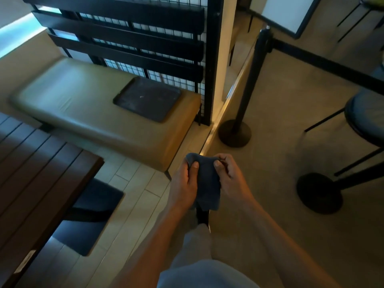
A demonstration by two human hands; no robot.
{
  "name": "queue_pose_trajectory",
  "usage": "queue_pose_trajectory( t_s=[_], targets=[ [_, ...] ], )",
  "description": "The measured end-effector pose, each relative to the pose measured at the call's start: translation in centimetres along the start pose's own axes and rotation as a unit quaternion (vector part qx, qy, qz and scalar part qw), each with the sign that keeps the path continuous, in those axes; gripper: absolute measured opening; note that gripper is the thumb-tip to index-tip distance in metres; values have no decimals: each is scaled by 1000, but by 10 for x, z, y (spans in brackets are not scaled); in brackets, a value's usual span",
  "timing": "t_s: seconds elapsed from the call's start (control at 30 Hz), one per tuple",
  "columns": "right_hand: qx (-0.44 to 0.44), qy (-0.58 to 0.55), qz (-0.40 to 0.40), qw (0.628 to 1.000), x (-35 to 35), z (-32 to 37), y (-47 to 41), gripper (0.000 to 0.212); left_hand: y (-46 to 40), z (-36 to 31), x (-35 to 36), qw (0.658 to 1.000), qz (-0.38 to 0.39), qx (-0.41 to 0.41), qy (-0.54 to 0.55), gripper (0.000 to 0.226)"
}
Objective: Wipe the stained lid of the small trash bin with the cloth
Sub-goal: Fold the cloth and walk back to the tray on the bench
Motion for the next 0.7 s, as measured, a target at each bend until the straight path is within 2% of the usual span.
queue_pose_trajectory(
  t_s=[0.37,0.5,0.7],
  targets=[
    [-21,46,29,998,-20,21,-211,16,-202,10,17,998,-27,-34,54,15],
    [-12,38,39,998,-19,30,-275,20,-263,6,14,997,-41,-29,50,20],
    [-50,38,64,996,-14,52,-351,18,-334,7,5,995,-91,-24,19,25]
  ],
)
Point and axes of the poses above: each hand's wrist, its own y-axis away from the middle knuckle, its own x-axis out of the palm, z = x × y, the point moved 8 cm from there along -y, towards the middle knuckle, and after that the axes turned 6 degrees about -y, right-handed, at the moved point
